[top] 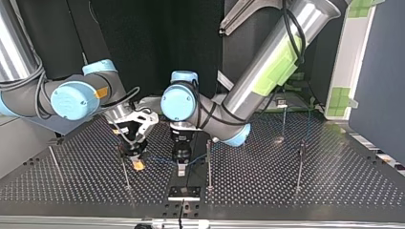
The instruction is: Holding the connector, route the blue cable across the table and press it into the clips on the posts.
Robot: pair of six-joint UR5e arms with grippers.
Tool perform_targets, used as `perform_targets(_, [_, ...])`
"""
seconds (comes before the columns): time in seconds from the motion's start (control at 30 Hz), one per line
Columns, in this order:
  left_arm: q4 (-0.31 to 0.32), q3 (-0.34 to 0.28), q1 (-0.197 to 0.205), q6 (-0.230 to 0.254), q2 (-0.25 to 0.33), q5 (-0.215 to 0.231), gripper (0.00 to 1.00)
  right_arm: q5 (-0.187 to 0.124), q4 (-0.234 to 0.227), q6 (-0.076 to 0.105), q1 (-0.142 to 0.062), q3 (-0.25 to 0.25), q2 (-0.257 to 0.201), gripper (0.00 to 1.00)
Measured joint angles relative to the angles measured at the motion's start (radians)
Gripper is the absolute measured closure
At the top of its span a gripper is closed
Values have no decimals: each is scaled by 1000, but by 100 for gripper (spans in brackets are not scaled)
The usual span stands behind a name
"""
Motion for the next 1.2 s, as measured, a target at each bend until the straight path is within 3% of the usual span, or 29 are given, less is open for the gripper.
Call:
perform_targets(0.5, [0,13,16,3,-3,-23,0,-13,0,5,-5,0,0,100])
perform_targets(0.53, [-1,13,14,3,-3,-26,12,-13,0,5,-5,0,0,100])
perform_targets(0.57, [-1,13,13,4,-3,-28,31,-13,0,5,-5,0,0,100])
perform_targets(0.6, [-1,13,11,5,-3,-31,31,-14,0,6,-5,0,0,100])
perform_targets(0.63, [-2,13,8,8,-3,-37,44,-14,0,6,-5,0,0,100])
perform_targets(0.67, [-2,13,6,11,-3,-42,64,-14,0,6,-5,0,0,100])
perform_targets(0.7, [-2,13,4,14,-3,-48,64,-14,0,6,-5,0,0,100])
perform_targets(0.73, [-2,13,1,17,-2,-57,70,-14,0,6,-5,0,0,100])
perform_targets(0.77, [-2,13,0,19,-2,-63,89,-14,0,7,-5,0,0,100])
perform_targets(0.8, [-2,13,-2,22,-2,-70,89,-14,0,7,-5,0,0,100])
perform_targets(0.83, [-3,13,-4,23,-3,-74,100,-14,0,8,-5,0,0,100])
perform_targets(1.2, [-40,13,-11,23,-3,-140,100,-21,0,11,-2,0,2,100])
